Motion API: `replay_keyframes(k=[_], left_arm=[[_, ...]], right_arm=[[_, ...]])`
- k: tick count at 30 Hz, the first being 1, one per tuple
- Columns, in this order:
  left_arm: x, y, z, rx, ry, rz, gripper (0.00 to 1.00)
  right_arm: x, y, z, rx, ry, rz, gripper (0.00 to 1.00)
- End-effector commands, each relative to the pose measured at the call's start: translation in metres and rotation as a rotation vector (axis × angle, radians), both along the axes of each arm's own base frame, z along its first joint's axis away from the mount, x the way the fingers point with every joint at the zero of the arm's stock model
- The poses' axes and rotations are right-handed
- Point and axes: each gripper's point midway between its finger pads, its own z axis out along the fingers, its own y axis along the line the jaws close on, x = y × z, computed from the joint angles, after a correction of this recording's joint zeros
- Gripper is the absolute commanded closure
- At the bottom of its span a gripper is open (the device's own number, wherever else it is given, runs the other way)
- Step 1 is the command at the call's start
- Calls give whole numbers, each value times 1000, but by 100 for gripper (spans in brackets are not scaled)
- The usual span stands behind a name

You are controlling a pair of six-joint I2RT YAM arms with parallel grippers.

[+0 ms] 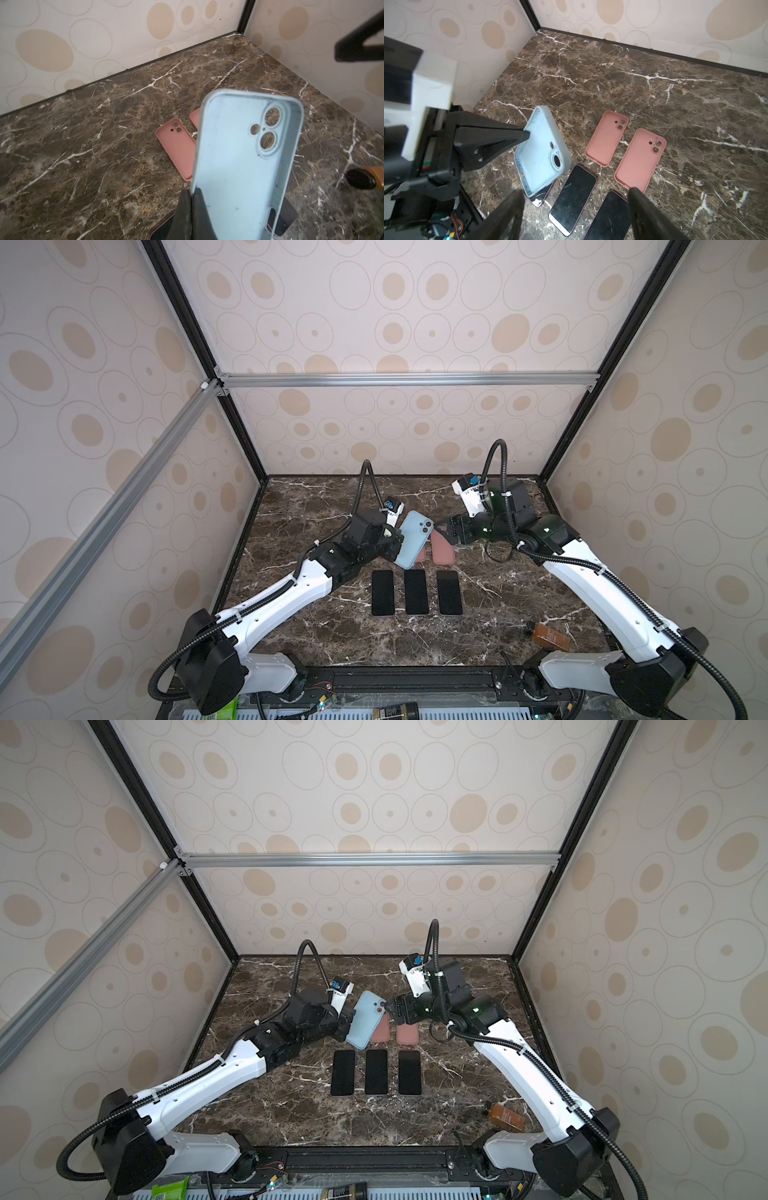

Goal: Take the phone out of the phone case
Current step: 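Lay the case beside the pink cases with the left gripper while the right releases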

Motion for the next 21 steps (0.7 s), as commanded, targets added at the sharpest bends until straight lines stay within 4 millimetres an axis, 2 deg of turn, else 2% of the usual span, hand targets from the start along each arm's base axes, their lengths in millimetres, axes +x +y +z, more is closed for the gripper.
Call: replay_keyframes(k=[1,5,12,21], left_arm=[[23,19,5,-76,60,162,100],[36,30,-6,-177,112,201,100],[59,53,-47,-206,241,293,100],[78,58,-91,-189,377,343,100]], right_arm=[[21,-5,2,82,-36,-137,19],[34,1,-19,100,6,-186,19],[57,23,-51,93,61,-218,20],[80,63,-97,54,165,-197,19]])
